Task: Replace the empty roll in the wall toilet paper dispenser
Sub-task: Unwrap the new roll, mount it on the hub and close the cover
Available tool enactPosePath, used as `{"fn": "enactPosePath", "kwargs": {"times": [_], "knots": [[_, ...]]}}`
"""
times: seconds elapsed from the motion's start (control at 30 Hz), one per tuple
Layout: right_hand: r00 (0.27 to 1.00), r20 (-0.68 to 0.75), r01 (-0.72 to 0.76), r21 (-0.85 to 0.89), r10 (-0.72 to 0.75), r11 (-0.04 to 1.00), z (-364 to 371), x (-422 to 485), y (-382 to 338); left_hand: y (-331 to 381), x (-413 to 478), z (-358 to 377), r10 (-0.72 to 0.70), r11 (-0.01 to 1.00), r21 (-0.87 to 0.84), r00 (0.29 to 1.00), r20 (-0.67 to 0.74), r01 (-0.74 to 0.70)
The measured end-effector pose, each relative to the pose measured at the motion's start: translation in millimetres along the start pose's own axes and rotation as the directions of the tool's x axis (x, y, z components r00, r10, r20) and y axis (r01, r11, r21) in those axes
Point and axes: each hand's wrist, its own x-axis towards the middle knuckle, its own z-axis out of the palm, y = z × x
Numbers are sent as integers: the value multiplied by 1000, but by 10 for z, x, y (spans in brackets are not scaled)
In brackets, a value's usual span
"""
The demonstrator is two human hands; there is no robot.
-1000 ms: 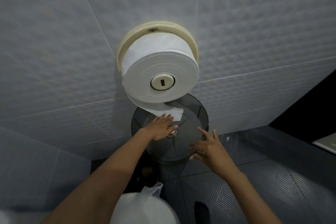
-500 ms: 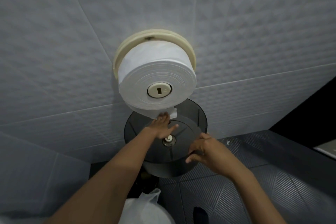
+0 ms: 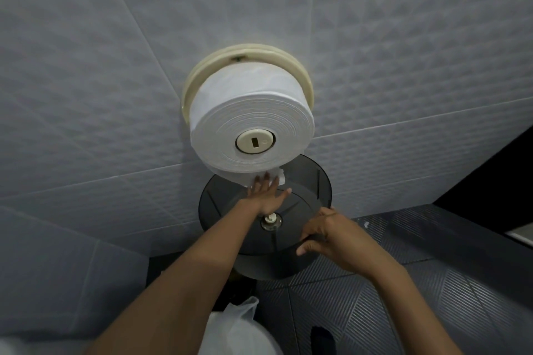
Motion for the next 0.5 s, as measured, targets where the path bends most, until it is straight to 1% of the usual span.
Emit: {"fn": "enactPosePath", "kwargs": {"times": [0.1, 0.5], "knots": [[1000, 11, -12, 19, 12, 1000, 10, 1, -3, 49, -9, 41, -6, 1000, -21, 1000, 22, 6], [999, 21, 26, 7, -26, 1000, 43, 19, 51, 85, 156, -1, -63, 997, -49, 997, -37, 61]]}}
